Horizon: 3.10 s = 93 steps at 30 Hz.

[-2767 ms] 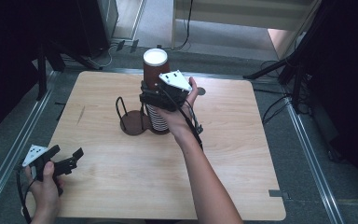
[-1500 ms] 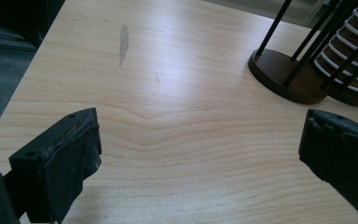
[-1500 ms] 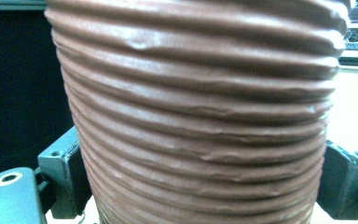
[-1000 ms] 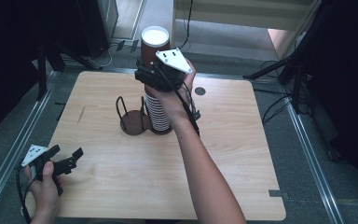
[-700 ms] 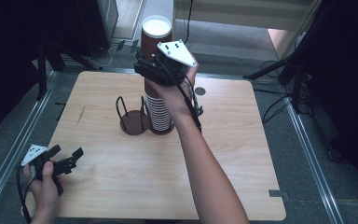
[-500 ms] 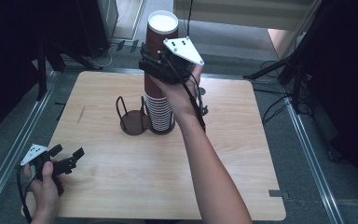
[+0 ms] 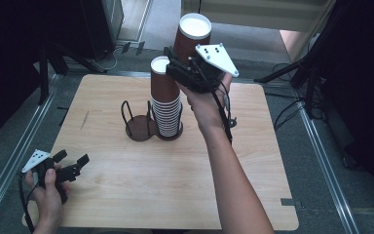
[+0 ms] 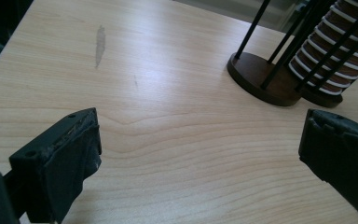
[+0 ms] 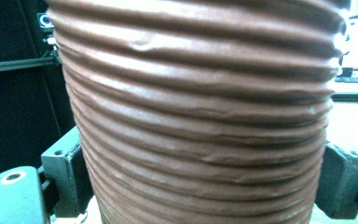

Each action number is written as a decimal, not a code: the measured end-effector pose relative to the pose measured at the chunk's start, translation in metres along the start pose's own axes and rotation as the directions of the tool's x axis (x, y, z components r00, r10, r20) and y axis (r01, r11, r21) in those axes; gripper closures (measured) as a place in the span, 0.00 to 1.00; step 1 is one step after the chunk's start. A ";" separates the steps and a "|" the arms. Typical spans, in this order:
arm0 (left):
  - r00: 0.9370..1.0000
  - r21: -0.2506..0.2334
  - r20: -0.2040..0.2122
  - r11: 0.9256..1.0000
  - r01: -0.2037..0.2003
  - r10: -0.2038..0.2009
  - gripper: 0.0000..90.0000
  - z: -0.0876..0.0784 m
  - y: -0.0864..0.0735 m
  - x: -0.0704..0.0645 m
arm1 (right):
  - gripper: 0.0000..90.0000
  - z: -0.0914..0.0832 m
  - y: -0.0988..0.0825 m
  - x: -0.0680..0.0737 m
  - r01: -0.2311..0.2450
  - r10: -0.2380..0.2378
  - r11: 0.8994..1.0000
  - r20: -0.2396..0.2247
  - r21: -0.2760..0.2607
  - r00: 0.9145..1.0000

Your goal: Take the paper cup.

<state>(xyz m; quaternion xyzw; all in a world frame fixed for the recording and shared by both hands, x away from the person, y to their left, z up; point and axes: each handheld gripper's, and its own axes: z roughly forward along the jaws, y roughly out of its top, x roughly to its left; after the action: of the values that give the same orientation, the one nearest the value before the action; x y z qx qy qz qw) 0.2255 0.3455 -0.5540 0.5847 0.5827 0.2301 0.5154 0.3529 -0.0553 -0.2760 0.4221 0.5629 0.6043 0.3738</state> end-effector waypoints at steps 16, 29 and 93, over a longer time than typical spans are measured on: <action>1.000 0.013 0.004 0.999 -0.030 0.030 0.00 0.000 0.000 -0.003 | 0.13 -0.041 -0.031 -0.040 -0.021 0.020 1.000 0.046 0.020 0.999; 0.998 0.001 0.015 0.998 -0.059 0.059 0.00 0.000 -0.001 -0.006 | 0.13 -0.066 -0.057 -0.058 -0.019 0.012 0.997 0.090 0.076 0.996; 0.892 -0.025 0.324 0.946 -0.323 0.314 0.00 0.037 0.053 -0.147 | 0.15 -0.108 -0.202 -0.061 0.049 -0.057 0.964 0.024 0.261 0.998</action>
<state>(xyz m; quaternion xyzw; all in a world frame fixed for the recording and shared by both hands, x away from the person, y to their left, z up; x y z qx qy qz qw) 0.2495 0.2089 -0.4722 0.7094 0.3897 0.2037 0.5508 0.2694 -0.1335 -0.4836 0.4616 0.6426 0.5084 0.3399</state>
